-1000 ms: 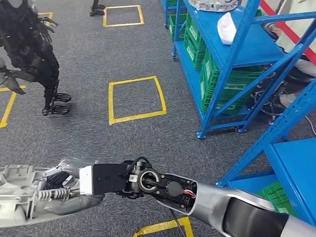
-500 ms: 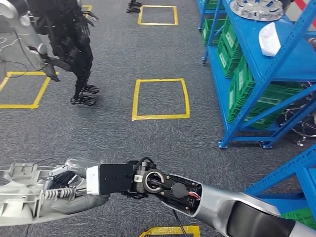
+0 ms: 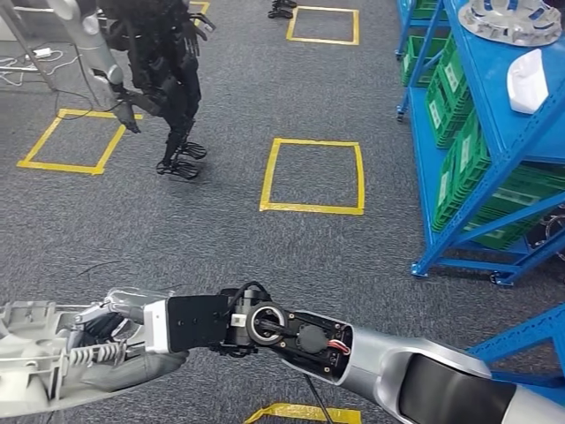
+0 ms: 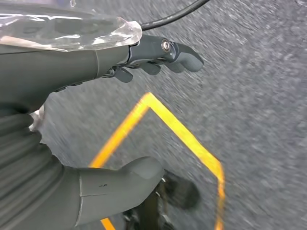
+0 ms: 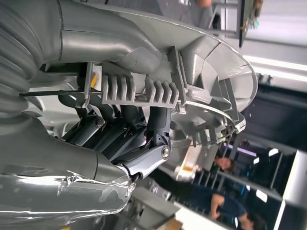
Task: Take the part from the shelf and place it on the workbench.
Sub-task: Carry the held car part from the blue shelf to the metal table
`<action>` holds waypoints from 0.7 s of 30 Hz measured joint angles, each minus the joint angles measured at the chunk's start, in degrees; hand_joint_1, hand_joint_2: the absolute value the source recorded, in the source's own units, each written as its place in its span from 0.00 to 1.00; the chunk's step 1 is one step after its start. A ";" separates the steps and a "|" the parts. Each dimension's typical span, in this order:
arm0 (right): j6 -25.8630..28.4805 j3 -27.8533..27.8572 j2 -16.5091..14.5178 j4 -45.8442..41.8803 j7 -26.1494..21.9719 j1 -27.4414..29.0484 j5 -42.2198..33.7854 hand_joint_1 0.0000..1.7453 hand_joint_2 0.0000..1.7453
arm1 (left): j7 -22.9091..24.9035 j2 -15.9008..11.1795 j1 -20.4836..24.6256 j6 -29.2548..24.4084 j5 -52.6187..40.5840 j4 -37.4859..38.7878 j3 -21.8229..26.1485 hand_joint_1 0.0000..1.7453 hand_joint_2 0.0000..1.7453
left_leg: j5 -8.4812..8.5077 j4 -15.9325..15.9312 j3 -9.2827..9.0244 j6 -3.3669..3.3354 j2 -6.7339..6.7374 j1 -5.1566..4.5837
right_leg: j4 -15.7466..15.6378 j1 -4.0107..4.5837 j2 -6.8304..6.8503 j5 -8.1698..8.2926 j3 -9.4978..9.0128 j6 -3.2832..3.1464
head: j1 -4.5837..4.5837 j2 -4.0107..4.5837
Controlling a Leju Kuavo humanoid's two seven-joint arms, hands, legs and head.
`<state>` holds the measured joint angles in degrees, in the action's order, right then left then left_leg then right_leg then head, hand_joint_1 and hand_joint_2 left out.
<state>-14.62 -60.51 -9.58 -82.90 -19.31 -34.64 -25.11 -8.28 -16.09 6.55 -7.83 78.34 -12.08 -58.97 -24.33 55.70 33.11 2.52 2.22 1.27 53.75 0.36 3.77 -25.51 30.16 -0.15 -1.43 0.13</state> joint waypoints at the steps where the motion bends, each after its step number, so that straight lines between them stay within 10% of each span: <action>1: -0.10 0.01 -0.01 0.00 -0.05 0.00 -0.01 0.97 1.00 | -0.41 0.04 0.05 0.60 0.14 -0.01 0.57 0.00 1.00 | 0.25 -1.40 -0.68 -0.41 0.27 -0.15 | 0.17 0.17 0.34 -0.18 -0.02 0.25 | -0.08 0.00; 5: -0.49 0.02 -0.01 0.02 -0.25 -0.01 -0.02 0.97 1.00 | -0.66 0.14 -0.20 1.69 0.26 -0.01 2.14 0.00 1.00 | 0.30 -1.60 -0.62 -1.97 -1.39 -0.09 | 1.66 0.07 -0.10 -1.62 0.20 1.30 | -0.43 0.00; 9: -0.73 0.04 -0.01 0.04 -0.53 0.12 -0.02 0.97 1.00 | -0.45 0.18 -0.20 2.00 0.00 -0.01 3.01 0.00 1.00 | 0.48 -1.66 -0.61 -2.81 -3.15 -0.07 | 16.50 -0.21 -3.35 -8.95 6.84 1.95 | -1.21 0.00; 11: -0.75 0.03 -0.01 0.10 -0.58 0.29 -0.02 0.97 1.00 | -0.34 0.21 -0.25 2.13 -0.19 -0.01 3.47 0.00 1.00 | 0.49 -1.64 -0.64 -2.85 -4.46 -0.22 | 19.05 -0.20 -3.54 -8.78 8.17 1.68 | -1.49 0.00; 15: -0.84 0.04 -0.01 0.17 -0.66 0.35 -0.02 0.97 1.00 | -0.05 0.51 -0.16 1.92 -0.74 -0.02 4.01 0.00 1.00 | 0.57 -1.55 -0.70 -2.66 -7.18 -0.45 | 4.22 -0.04 -6.62 -1.17 1.48 0.05 | -1.78 0.00; 19: -0.80 0.07 -0.03 0.20 -0.71 0.35 -0.01 0.97 1.00 | -0.19 0.69 -0.56 1.65 -0.69 -0.01 4.13 0.00 1.00 | 0.98 -1.70 -0.07 -1.54 -8.97 -0.08 | 0.33 -0.05 -6.55 -0.12 -0.13 -0.42 | -1.80 0.00; 21: -0.82 0.08 -0.05 0.20 -0.66 0.31 0.00 0.97 1.00 | -0.01 0.77 -0.64 1.60 -0.70 -0.01 4.13 0.00 1.00 | -0.47 0.38 1.08 -1.06 -7.11 -0.22 | -0.64 -0.36 -5.24 0.39 -0.52 -0.77 | -1.39 0.00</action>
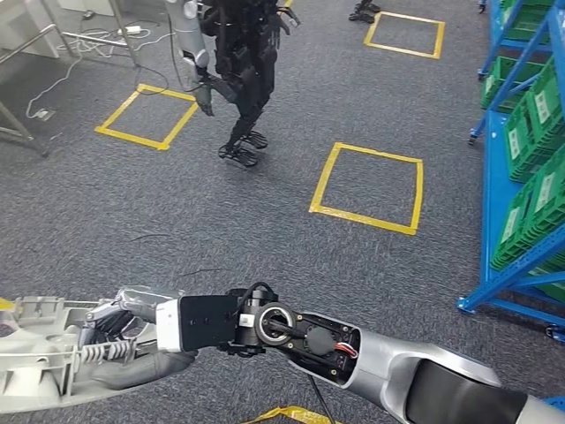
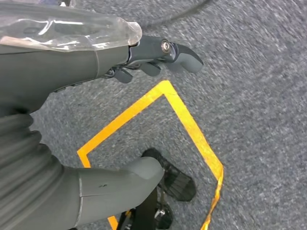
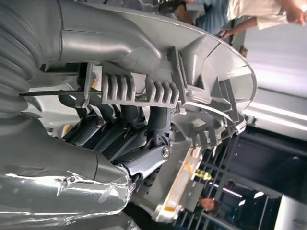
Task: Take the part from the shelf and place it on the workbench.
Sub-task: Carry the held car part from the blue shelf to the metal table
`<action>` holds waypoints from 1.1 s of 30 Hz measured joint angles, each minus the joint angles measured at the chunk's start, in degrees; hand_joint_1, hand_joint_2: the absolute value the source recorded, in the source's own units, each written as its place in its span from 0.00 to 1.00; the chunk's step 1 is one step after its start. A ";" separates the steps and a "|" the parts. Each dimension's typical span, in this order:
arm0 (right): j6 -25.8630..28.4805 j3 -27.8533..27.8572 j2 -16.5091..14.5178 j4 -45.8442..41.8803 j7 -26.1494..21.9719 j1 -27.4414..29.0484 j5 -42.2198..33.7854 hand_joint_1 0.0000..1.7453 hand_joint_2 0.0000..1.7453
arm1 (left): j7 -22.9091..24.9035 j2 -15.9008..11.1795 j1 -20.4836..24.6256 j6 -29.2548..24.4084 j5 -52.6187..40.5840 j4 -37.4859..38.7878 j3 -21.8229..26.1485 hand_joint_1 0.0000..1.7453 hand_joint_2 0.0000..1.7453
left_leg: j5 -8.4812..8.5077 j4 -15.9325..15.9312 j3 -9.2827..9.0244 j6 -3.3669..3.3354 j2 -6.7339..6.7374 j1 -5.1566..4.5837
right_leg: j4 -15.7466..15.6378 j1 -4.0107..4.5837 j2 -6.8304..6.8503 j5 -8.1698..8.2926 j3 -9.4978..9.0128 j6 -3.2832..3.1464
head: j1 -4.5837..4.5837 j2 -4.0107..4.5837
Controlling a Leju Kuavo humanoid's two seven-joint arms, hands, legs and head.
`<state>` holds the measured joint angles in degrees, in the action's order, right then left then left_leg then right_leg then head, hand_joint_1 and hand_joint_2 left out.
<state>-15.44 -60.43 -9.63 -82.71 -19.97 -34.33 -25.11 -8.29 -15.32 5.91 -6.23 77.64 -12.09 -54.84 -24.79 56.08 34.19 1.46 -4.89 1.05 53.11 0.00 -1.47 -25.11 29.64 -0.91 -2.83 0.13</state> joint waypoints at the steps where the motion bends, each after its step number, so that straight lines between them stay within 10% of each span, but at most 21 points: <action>1: -0.02 0.01 -0.01 0.00 0.02 -0.01 0.00 0.97 1.00 | 0.30 0.05 0.07 -0.07 -0.03 0.00 0.00 0.00 1.00 | -1.65 2.89 1.41 0.18 1.58 0.00 | -0.32 -0.08 0.70 0.18 -0.11 -0.12 | 0.37 0.00; 5: -0.15 -0.03 -0.01 0.07 0.07 0.11 0.00 0.97 1.00 | 1.65 0.44 0.10 -0.42 -0.09 0.00 0.00 0.00 1.00 | -5.78 14.48 7.07 1.18 4.35 0.36 | -0.20 0.03 3.31 0.05 0.12 -0.18 | 1.09 0.00; 9: -0.22 -0.03 -0.01 0.15 0.09 0.07 0.00 0.97 1.00 | 1.80 0.69 0.19 -0.58 -0.09 -0.02 0.01 0.00 1.00 | 0.26 1.22 0.08 1.53 7.02 0.75 | 0.93 0.11 5.34 -0.93 0.21 0.78 | 1.27 0.00; 11: -0.34 -0.03 -0.02 0.15 0.09 0.02 -0.01 0.97 1.00 | 1.86 0.90 0.29 -0.72 -0.09 -0.03 0.02 0.00 1.00 | 0.62 -1.30 -1.09 0.83 7.65 0.52 | 1.33 0.49 6.02 -1.39 0.20 1.41 | 1.11 0.00; 15: -0.39 -0.02 -0.03 0.15 0.08 0.01 -0.02 0.97 1.00 | 1.93 1.09 0.15 -0.92 -0.09 -0.02 0.03 0.00 1.00 | 0.78 -1.23 -0.88 -0.68 5.60 0.65 | 3.62 0.15 4.93 -3.43 0.78 2.51 | 0.50 0.00; 18: -0.39 -0.01 -0.03 0.16 0.07 0.05 -0.02 0.97 1.00 | 1.93 1.15 0.23 -0.98 -0.09 -0.02 0.05 0.00 1.00 | 0.90 -1.27 -0.86 -1.32 4.23 0.60 | 14.84 -0.02 2.05 -9.16 5.77 2.90 | -0.27 0.00; 20: -0.39 -0.02 -0.03 0.24 0.08 0.09 -0.02 0.97 1.00 | 1.93 1.16 0.21 -0.98 -0.09 -0.02 0.07 0.00 1.00 | 0.89 -1.25 -0.86 -1.40 2.97 0.42 | 19.80 0.00 1.75 -10.21 8.28 2.73 | -0.57 0.00; 25: -0.40 -0.02 -0.03 0.30 0.06 0.00 -0.08 0.97 1.00 | 2.13 1.72 0.23 -1.09 -0.16 -0.02 0.34 0.00 1.00 | 1.06 -1.17 -0.75 -1.08 -0.40 0.22 | 4.32 0.14 -1.91 -1.62 1.75 0.86 | -0.86 0.00; 29: -0.49 -0.01 -0.05 0.31 0.02 -0.07 -0.17 0.97 1.00 | 2.48 2.11 -0.10 -1.16 -0.25 -0.02 0.75 0.00 1.00 | 1.94 -1.94 -0.25 0.32 -2.66 0.48 | 1.73 0.09 -1.55 -0.96 0.82 0.53 | -0.99 0.00; 33: -0.57 -0.02 -0.14 0.31 0.02 -0.30 -0.28 0.97 1.00 | 2.56 2.27 0.04 -1.22 -0.26 -0.02 0.97 0.00 1.00 | -2.32 5.31 3.41 1.09 0.87 0.28 | 0.12 -0.39 1.20 0.03 0.43 0.13 | 0.33 0.00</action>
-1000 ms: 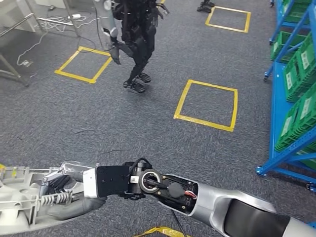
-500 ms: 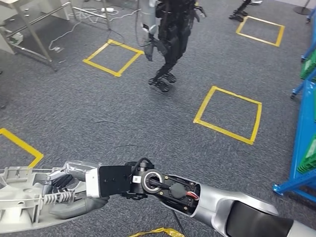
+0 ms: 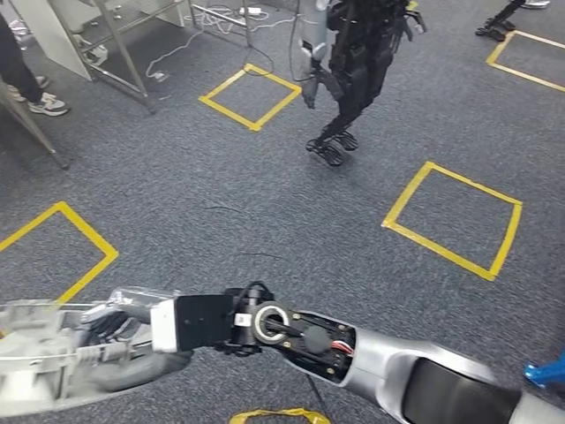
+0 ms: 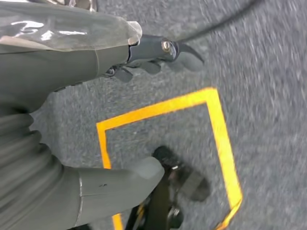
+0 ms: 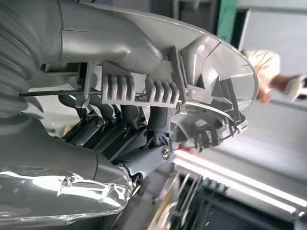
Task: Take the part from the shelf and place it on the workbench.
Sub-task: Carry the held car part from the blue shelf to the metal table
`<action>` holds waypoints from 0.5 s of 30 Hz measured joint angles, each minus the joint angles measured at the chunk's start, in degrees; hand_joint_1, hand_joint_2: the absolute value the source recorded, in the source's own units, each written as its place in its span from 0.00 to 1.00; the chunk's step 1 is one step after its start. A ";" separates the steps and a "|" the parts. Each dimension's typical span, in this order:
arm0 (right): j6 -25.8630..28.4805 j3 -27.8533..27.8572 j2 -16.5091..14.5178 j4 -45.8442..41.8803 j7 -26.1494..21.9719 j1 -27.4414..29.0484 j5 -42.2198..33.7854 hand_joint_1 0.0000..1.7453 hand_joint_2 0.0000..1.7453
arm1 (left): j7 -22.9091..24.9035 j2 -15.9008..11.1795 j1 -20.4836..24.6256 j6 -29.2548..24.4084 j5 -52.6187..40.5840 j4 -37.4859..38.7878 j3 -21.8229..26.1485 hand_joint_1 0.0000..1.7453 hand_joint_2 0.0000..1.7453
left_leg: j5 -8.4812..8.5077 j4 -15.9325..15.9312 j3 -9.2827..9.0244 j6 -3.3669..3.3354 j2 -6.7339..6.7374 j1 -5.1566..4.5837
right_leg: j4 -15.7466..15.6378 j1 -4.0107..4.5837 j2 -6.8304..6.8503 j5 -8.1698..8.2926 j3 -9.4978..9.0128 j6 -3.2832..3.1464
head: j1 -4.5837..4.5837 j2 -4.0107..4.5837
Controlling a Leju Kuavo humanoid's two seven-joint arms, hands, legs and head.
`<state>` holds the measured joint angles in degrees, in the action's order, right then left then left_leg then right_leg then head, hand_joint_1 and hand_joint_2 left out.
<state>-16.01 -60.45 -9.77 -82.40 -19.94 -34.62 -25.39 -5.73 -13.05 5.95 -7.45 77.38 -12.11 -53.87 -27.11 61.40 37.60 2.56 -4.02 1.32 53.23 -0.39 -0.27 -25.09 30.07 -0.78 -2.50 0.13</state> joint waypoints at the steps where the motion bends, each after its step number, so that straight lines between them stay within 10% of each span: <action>1: -0.02 -0.01 -0.01 0.03 -0.02 -0.03 -0.04 0.97 1.00 | 0.01 0.02 0.05 -0.01 -0.01 0.00 0.10 0.00 1.00 | -1.93 4.50 2.16 0.14 1.58 0.00 | 0.04 0.14 0.72 0.03 0.11 -0.08 | 0.37 0.00; 4: -0.10 -0.01 0.00 0.30 -0.04 -0.02 -0.16 0.97 1.00 | 0.13 0.21 -0.12 0.13 -0.09 0.00 0.26 0.00 1.00 | -1.65 7.51 3.34 0.23 3.74 0.00 | 0.26 0.47 2.75 -0.12 0.22 -0.08 | 0.69 0.00; 8: -0.39 0.01 0.00 0.45 -0.09 -0.22 -0.40 0.97 1.00 | 0.30 0.46 0.14 0.28 -0.39 0.00 0.31 0.00 1.00 | 3.33 -6.60 -4.39 -0.58 6.96 -0.34 | 0.87 0.90 4.59 -0.72 0.18 0.60 | 0.75 0.00; 11: -0.34 0.04 0.00 0.45 -0.11 -0.44 -0.48 0.97 1.00 | 0.44 0.54 0.16 0.27 -0.67 0.00 0.34 0.00 1.00 | 3.46 -7.23 -4.50 -1.61 6.02 -0.43 | 1.12 1.10 5.46 -1.19 0.07 1.39 | 0.38 0.00; 15: -0.04 0.09 0.07 0.46 -0.08 -0.56 -0.51 0.97 1.00 | 0.46 0.73 0.14 0.18 -0.93 0.00 0.34 0.00 1.00 | 3.85 -7.42 -4.33 -2.55 4.10 -0.13 | 10.59 0.61 1.70 -7.12 3.87 2.46 | -0.46 0.00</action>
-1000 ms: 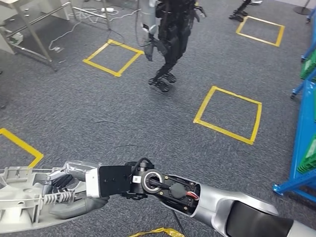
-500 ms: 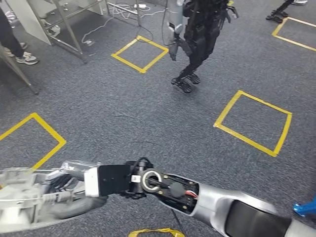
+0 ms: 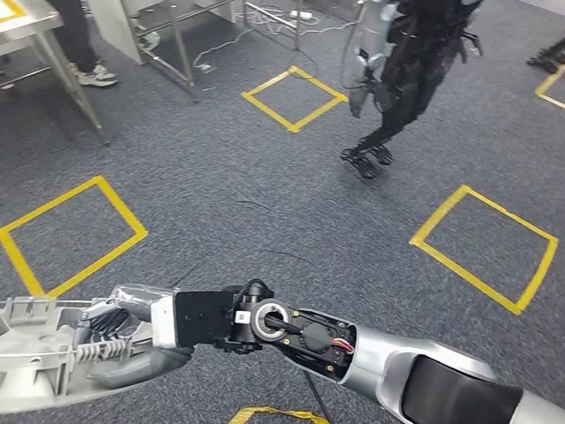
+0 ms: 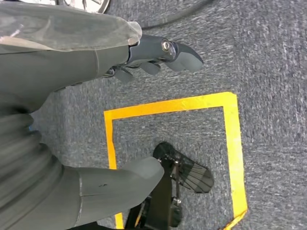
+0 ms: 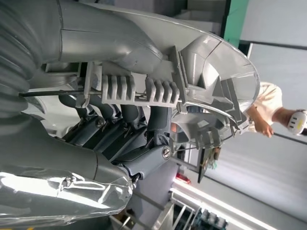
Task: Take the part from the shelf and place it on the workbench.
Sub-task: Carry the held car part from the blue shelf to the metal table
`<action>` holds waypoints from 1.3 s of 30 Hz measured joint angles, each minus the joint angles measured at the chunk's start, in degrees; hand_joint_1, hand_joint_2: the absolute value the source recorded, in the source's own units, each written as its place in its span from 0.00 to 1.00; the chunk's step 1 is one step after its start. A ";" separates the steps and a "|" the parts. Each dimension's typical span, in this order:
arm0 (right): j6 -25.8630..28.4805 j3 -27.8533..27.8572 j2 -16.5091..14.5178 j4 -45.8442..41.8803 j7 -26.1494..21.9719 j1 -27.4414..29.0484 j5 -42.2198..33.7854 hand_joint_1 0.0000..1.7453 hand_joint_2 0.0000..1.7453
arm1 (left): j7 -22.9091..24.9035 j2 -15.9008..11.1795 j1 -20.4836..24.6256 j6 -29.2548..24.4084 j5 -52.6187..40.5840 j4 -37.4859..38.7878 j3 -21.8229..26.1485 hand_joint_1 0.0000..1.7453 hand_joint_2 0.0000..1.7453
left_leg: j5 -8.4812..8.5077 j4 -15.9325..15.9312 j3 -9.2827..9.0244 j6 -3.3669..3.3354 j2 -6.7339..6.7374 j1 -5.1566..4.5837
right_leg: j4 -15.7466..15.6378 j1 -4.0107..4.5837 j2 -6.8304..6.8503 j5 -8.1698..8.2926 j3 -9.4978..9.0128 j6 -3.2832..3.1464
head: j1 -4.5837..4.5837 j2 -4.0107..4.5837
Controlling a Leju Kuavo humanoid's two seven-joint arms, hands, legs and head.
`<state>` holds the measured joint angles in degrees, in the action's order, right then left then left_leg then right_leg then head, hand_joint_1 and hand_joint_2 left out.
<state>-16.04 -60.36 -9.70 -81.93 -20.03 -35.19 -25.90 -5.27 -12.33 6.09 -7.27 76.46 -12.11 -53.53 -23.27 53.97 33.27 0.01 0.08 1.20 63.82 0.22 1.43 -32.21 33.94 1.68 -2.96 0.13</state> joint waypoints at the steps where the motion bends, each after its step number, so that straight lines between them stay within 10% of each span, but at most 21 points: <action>1: 0.05 0.02 0.06 0.01 0.01 0.06 -0.01 0.97 1.00 | 0.00 0.02 0.02 -0.03 -0.05 0.00 0.00 0.00 1.00 | 0.05 0.01 0.06 -0.14 -0.52 -0.04 | 4.20 -0.03 -0.55 -1.85 1.88 0.08 | -0.31 0.00; 4: 0.17 0.02 0.27 0.01 0.06 0.23 -0.02 0.97 1.00 | 0.00 0.06 -0.02 -0.13 -0.28 0.00 0.01 0.00 1.00 | 0.11 0.08 0.12 -0.24 -2.49 -0.20 | 7.54 -0.06 -1.19 -1.59 3.49 -0.17 | -0.84 0.00; 7: 0.26 0.02 0.33 0.01 0.09 0.18 -0.02 0.97 1.00 | 0.08 0.15 0.01 -0.15 -0.53 0.00 0.00 0.00 1.00 | 0.16 0.23 0.14 -0.10 -4.49 -0.41 | -3.94 -0.06 -3.56 4.56 -1.64 -1.33 | -1.32 0.00; 11: 0.64 0.04 0.35 0.01 0.14 0.14 -0.07 0.97 1.00 | 0.65 0.21 -0.16 -0.04 -0.81 0.02 0.00 0.00 1.00 | 0.67 0.17 0.84 0.99 -6.46 -0.27 | -9.09 0.02 -4.23 5.82 -3.75 -1.95 | -1.20 0.00; 14: 0.78 0.16 0.37 -0.01 0.23 0.06 -0.08 0.97 1.00 | 0.87 0.21 -0.34 0.05 -0.90 0.05 0.00 0.00 1.00 | -1.32 3.14 2.41 1.89 -3.40 -0.35 | -10.33 -0.41 -2.52 6.54 -4.26 -2.54 | -0.55 0.00; 18: 0.99 0.29 0.46 0.00 0.46 0.18 -0.24 0.97 1.00 | 0.95 0.26 -0.11 0.14 -1.06 0.04 0.00 0.00 1.00 | -6.85 16.21 8.56 3.23 -0.59 0.08 | -10.48 -0.37 -0.01 6.54 -4.21 -2.75 | 0.77 0.00; 21: 1.21 0.31 0.55 0.01 0.63 0.24 -0.27 0.97 1.00 | 0.96 0.15 -0.15 0.16 -1.22 0.04 0.00 0.00 1.00 | -2.69 9.64 4.98 3.82 0.74 0.59 | -10.14 -0.46 1.60 6.11 -4.27 -2.31 | 1.09 0.00; 24: 1.33 0.34 0.57 -0.01 0.71 0.20 -0.36 0.97 1.00 | 0.98 0.16 0.11 0.15 -1.42 0.04 0.00 0.00 1.00 | -0.09 1.14 0.62 3.04 3.06 0.26 | -9.34 -0.02 2.77 5.31 -4.19 -1.35 | 1.19 0.00; 28: 1.51 0.37 0.61 -0.02 0.79 0.17 -0.47 0.97 1.00 | 1.14 0.22 -0.06 0.08 -1.58 0.04 0.00 0.00 1.00 | -0.33 0.96 0.81 1.14 1.21 0.28 | -8.48 0.02 3.20 4.09 -4.27 -0.38 | 0.34 0.00; 33: 1.35 0.39 0.78 -0.02 0.76 0.31 -0.76 0.97 1.00 | 1.41 0.26 -0.03 -0.01 -1.61 0.04 0.00 0.00 1.00 | -0.26 0.88 0.75 0.15 -1.40 0.16 | 8.02 -0.38 -0.90 -3.54 3.37 0.20 | -1.07 0.00; 35: 1.14 0.38 0.87 0.01 0.71 0.39 -0.85 0.97 1.00 | 1.55 0.27 -0.05 -0.08 -1.53 0.04 0.00 0.00 1.00 | -0.27 0.91 0.65 0.11 -2.85 -0.02 | 7.98 -0.31 -1.27 -1.76 3.87 -0.20 | -1.33 0.00; 39: 0.63 0.38 0.89 0.01 0.44 0.32 -0.98 0.97 1.00 | 1.70 0.55 0.03 -0.34 -1.42 0.04 0.00 0.00 1.00 | -0.13 0.96 0.70 0.41 -5.49 -0.10 | -6.46 -0.18 -5.25 5.84 -1.88 -1.78 | -1.63 0.00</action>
<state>-15.41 -59.98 -8.81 -81.92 -19.58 -34.87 -26.88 -3.57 -11.78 6.12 -7.61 75.04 -12.07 -53.53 -23.40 54.93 33.97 0.42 -5.41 1.10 57.36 0.03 -3.83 -26.37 32.06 -0.10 -4.58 0.13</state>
